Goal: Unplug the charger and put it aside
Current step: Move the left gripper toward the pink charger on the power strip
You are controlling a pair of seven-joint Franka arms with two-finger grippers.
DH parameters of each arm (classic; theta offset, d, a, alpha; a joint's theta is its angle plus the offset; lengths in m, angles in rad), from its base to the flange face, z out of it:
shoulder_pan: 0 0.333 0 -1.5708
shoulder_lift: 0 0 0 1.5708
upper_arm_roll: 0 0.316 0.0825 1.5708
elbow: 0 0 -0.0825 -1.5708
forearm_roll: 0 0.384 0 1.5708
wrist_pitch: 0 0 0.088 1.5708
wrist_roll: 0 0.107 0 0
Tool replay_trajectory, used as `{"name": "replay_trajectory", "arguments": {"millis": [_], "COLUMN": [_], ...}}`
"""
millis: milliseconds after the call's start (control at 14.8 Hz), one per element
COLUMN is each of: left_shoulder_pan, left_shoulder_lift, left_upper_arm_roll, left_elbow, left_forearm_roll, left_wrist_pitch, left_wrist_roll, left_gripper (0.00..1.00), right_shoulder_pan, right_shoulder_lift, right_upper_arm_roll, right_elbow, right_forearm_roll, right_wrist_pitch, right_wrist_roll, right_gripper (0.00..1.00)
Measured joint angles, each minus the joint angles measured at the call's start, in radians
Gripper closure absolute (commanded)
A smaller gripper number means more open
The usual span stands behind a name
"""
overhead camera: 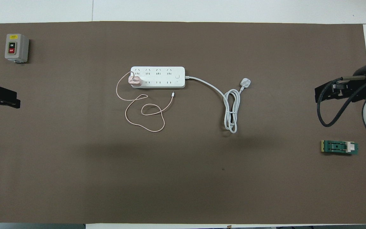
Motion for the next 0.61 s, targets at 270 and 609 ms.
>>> {"name": "replay_trajectory", "arguments": {"millis": [270,609], "left_shoulder_pan": [0.0,0.0], "left_shoulder_lift": [0.0,-0.003], "left_upper_arm_roll": [0.0,-0.001], "left_elbow": [0.0,-0.018], "left_forearm_roll": [0.0,0.0], "left_wrist_pitch": [0.0,0.034], "left_wrist_roll": [0.0,-0.028], "left_gripper": [0.0,0.0], "right_shoulder_pan": [0.0,0.0], "right_shoulder_lift": [0.0,0.0], "right_upper_arm_roll": [0.0,0.0], "right_elbow": [0.0,0.0], "right_forearm_roll": [0.0,0.0], "right_wrist_pitch": [0.0,0.0], "right_wrist_roll": [0.0,0.0], "right_gripper": [0.0,0.0]}}
